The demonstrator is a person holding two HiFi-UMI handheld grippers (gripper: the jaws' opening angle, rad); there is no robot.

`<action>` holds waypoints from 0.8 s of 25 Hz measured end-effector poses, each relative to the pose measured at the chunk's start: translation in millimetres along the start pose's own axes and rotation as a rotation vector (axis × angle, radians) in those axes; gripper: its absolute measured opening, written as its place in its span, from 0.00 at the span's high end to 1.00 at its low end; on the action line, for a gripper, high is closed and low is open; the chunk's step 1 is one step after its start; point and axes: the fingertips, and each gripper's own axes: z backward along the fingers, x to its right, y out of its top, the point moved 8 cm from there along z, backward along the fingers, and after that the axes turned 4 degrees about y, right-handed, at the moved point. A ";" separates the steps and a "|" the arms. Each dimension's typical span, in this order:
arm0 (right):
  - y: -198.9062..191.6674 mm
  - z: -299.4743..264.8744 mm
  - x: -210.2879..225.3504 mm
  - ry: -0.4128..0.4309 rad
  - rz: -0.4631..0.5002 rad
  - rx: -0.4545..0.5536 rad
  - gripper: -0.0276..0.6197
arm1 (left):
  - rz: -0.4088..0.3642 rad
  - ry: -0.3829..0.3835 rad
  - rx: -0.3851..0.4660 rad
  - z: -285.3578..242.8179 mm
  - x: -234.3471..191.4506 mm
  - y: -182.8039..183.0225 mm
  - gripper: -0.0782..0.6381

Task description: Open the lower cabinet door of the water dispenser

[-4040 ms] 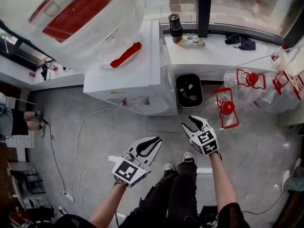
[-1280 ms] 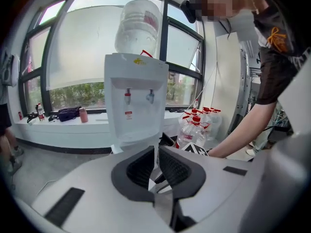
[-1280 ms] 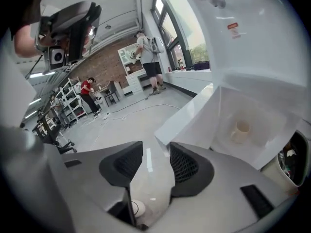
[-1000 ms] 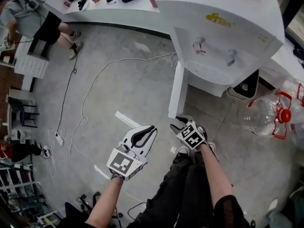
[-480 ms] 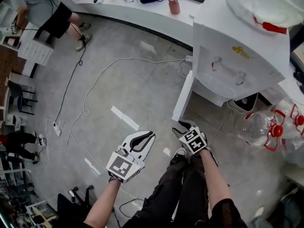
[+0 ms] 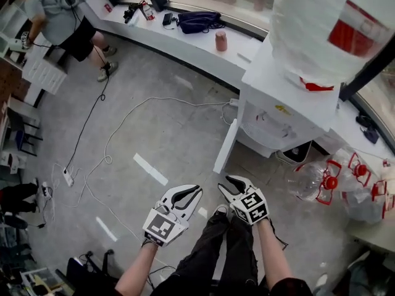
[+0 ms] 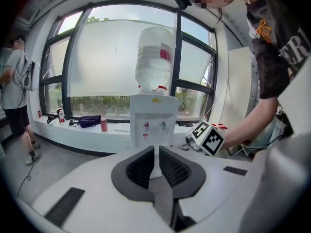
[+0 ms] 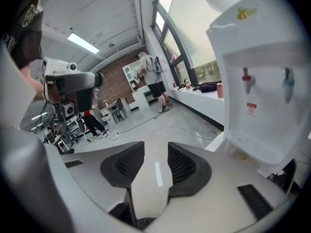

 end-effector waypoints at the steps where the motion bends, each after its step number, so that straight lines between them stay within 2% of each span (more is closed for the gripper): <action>1: 11.0 13.6 -7.1 0.001 0.001 0.012 0.70 | 0.002 0.005 0.011 3.3 2.0 9.4 0.85; 6: 67.4 79.1 -39.9 -0.023 0.040 0.078 0.70 | 0.010 0.024 0.048 24.6 9.5 48.1 0.85; 12: 120.3 151.6 -73.5 -0.090 0.015 0.187 0.70 | -0.027 0.011 0.056 58.9 22.6 82.0 0.85; 17: 147.3 195.1 -105.9 -0.183 0.037 0.260 0.73 | 0.002 -0.029 0.095 87.2 32.0 109.5 0.85; 20: 156.2 214.0 -126.5 -0.215 0.032 0.307 0.73 | -0.027 -0.067 0.112 97.7 39.5 123.8 0.85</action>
